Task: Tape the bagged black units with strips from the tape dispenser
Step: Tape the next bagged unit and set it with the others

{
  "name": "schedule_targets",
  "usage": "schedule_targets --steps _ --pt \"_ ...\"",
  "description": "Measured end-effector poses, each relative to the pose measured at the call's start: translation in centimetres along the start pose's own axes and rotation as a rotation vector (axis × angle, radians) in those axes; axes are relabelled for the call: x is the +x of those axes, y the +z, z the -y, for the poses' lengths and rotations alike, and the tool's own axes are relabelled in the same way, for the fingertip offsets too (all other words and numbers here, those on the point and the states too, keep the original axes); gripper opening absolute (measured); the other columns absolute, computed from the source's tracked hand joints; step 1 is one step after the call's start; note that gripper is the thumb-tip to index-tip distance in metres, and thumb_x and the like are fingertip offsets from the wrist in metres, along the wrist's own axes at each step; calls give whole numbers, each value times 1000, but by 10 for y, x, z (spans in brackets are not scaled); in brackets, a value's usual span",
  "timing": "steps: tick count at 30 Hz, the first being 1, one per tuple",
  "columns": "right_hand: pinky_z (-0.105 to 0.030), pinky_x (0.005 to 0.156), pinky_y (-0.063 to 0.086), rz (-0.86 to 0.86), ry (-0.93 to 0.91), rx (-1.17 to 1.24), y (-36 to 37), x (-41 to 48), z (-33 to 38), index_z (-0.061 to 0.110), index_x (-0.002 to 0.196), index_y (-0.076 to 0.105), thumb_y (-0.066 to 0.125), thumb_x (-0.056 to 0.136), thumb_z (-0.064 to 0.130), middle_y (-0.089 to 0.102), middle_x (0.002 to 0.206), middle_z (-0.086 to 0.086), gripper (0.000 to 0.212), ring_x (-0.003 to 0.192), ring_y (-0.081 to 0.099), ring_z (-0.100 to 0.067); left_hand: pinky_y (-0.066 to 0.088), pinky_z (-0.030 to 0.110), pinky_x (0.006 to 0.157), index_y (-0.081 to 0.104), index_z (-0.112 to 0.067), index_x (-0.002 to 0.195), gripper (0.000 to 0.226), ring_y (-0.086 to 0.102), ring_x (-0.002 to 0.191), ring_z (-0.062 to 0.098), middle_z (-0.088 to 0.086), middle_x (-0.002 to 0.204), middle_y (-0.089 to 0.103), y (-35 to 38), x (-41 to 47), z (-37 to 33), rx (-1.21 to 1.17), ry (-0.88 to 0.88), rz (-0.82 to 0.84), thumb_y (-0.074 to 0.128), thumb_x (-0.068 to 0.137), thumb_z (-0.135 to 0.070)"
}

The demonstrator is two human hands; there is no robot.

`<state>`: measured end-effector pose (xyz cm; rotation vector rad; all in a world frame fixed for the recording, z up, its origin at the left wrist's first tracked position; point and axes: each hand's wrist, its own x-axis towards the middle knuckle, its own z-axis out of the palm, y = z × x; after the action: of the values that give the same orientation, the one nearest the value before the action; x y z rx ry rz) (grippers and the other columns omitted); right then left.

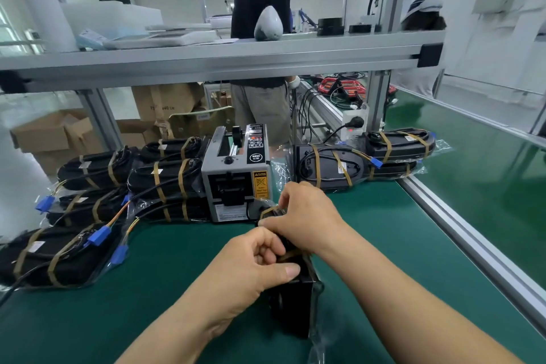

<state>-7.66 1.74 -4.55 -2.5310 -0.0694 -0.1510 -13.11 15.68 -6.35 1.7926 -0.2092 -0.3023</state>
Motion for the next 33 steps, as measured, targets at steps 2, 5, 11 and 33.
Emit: schedule_targets --steps 2,5,11,33 --pt "-29 68 39 -16 -35 -51 2 2 1 22 74 51 69 83 38 47 84 6 26 82 55 -21 44 25 68 65 -20 80 28 45 68 9 -2 76 49 -1 -1 0 3 -10 -6 82 58 -26" --pt "-26 71 37 -29 -95 -185 5 3 3 14 86 58 58 95 33 54 97 -5 21 93 59 -26 43 26 69 65 -18 81 26 45 70 11 0 77 49 -2 -1 1 17 -5 0 85 65 -22" --pt "-31 59 36 -21 45 -6 4 7 -8 15 66 40 57 99 31 52 75 -3 41 71 48 -23 44 16 65 64 -17 84 20 45 67 7 -1 78 48 -3 -3 3 21 1 0 82 76 -11" --pt "-33 64 44 -116 117 262 13 0 -25 15 73 52 57 98 35 58 72 2 32 68 52 -15 38 16 52 59 -16 74 24 52 37 0 -8 40 56 -63 136 16 -782 -452 -554 63 96 -25"
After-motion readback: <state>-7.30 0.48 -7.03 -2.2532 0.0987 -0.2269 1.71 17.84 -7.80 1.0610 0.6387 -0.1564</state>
